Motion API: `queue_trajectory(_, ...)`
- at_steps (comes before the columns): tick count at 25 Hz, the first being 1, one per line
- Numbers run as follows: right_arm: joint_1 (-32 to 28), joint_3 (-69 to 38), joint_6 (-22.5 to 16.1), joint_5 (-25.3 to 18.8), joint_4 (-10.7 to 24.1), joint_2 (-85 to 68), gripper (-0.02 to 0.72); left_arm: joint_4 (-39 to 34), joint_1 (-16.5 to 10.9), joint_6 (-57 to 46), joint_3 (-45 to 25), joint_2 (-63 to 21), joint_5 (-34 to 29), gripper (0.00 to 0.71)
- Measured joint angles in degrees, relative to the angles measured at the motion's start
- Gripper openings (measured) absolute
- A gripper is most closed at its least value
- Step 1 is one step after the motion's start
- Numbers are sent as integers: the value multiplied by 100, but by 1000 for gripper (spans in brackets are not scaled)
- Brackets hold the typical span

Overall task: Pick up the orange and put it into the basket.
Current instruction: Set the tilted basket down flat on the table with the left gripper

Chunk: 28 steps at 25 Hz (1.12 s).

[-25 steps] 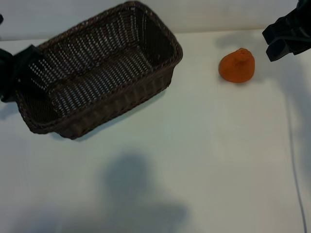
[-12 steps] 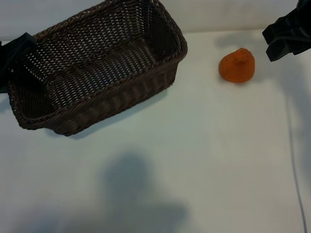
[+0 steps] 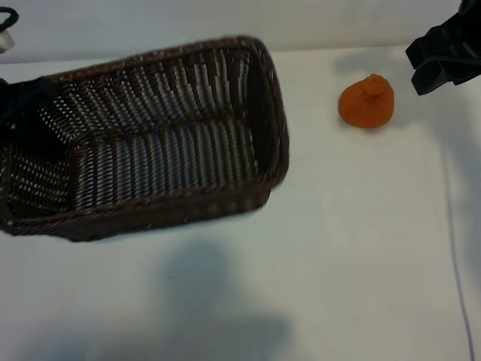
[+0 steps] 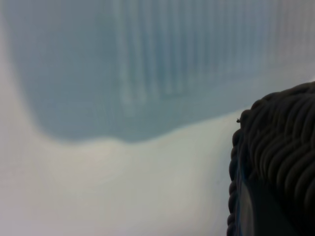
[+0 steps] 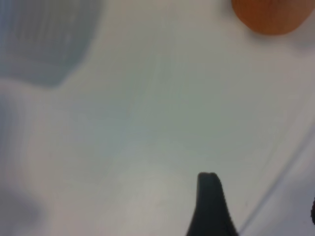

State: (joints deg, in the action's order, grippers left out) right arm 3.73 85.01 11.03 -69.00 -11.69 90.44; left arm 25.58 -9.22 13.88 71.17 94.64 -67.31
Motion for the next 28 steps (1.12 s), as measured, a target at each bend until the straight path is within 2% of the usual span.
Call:
queue_trajectory(6,0,0,0,0,0,0,472,-660,0,186,4,-20,0,159)
queue_trajectory(20,0,0,0,0,-24,0,472,-225,18,-154,4,-63,0,159)
queue_trajectory(24,0,0,0,0,-203,0,472,-245,361,-356,41,-63,5,159)
queue_trajectory(28,0,0,0,0,-304,0,472,-251,943,-764,488,60,5,159)
